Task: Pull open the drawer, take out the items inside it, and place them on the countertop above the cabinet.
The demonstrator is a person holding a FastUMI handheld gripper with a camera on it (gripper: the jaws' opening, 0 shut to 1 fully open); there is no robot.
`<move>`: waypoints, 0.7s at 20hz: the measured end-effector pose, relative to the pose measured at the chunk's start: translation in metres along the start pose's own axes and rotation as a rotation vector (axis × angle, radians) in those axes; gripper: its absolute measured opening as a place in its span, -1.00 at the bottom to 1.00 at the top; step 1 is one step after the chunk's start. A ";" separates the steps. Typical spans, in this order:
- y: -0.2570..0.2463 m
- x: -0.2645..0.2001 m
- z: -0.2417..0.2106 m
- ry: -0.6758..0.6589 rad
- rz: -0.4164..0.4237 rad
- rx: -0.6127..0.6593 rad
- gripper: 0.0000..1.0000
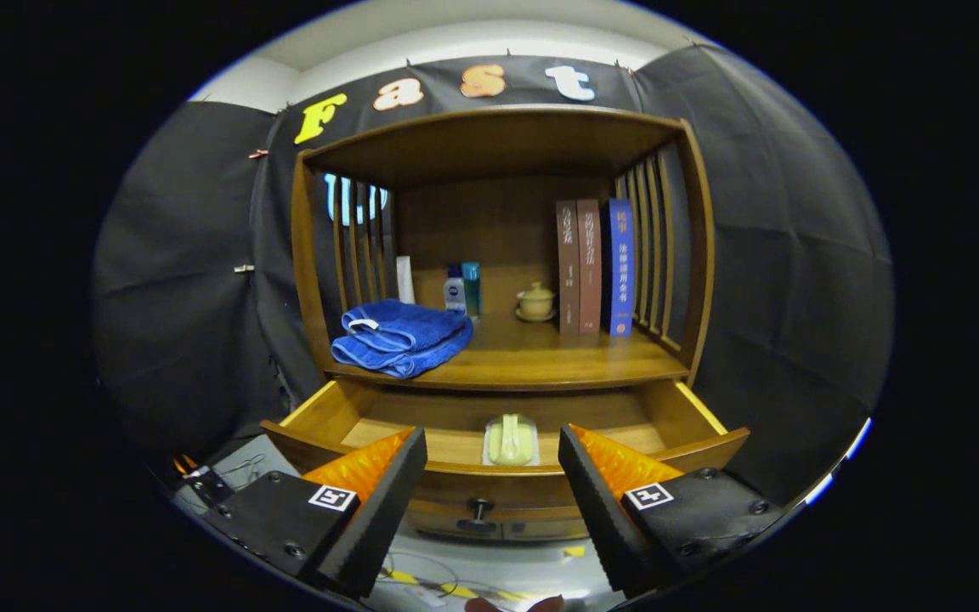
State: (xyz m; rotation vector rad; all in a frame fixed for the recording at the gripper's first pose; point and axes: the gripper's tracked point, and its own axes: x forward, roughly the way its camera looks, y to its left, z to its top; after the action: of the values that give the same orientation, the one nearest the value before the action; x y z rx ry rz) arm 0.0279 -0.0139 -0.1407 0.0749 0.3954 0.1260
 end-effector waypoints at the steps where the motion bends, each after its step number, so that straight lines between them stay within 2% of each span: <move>1: -0.001 0.006 0.006 0.045 0.013 0.029 0.98; 5: -0.014 0.051 0.011 0.242 -0.005 0.000 0.98; 8: -0.015 0.090 -0.007 0.389 -0.006 -0.052 0.98; 14: -0.024 0.155 -0.047 0.542 -0.062 -0.093 0.98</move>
State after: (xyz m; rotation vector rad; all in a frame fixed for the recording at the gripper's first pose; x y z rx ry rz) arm 0.1547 -0.0141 -0.2450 -0.0657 0.9316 0.1023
